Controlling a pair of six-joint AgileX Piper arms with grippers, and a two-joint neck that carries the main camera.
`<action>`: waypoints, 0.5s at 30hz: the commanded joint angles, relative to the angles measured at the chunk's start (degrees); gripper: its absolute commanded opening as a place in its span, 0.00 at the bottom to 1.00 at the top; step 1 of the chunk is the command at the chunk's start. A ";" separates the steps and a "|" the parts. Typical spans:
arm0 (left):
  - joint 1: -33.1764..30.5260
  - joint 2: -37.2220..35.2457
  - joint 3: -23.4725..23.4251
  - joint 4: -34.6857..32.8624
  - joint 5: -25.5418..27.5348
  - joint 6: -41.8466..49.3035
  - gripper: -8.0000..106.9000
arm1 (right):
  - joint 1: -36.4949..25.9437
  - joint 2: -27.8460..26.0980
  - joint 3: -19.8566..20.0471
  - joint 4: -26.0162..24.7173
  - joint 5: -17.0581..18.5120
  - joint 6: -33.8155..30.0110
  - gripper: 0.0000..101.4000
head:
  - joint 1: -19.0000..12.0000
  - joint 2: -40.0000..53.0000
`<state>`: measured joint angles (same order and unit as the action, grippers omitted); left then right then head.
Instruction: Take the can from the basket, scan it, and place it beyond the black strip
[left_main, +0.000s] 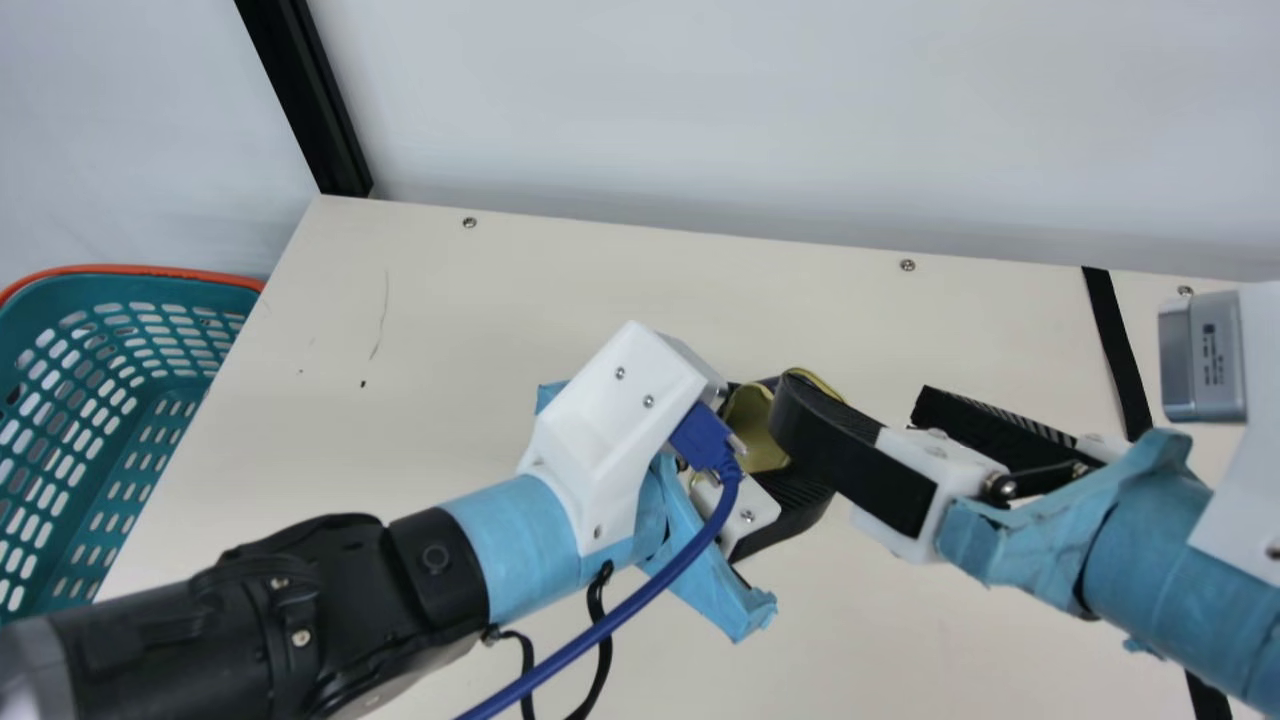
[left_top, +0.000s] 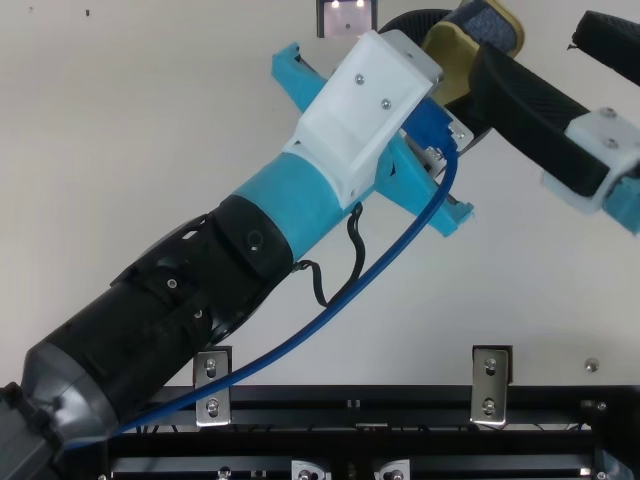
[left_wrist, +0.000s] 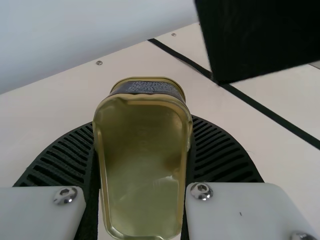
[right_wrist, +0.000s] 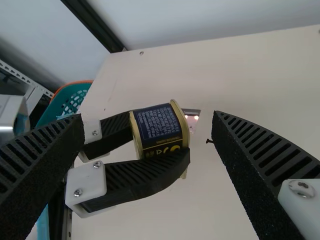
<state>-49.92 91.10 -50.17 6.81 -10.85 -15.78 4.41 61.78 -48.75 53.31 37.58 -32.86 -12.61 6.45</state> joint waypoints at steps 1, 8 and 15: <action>0.00 0.00 0.00 0.00 0.00 0.00 0.16 | -0.70 0.77 0.04 1.98 1.44 -2.52 1.00 | -0.26 -0.55; 0.00 0.00 0.00 0.00 0.00 0.00 0.16 | -1.15 2.66 0.26 7.86 3.62 -6.95 1.00 | -0.26 -0.55; 0.00 0.00 0.00 0.00 0.00 0.00 0.16 | 0.03 4.46 0.68 10.16 3.11 -9.21 1.00 | -0.26 -0.55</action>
<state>-49.92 91.10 -50.17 6.81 -10.85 -15.78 4.31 66.18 -48.12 63.29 40.83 -41.99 -12.61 6.45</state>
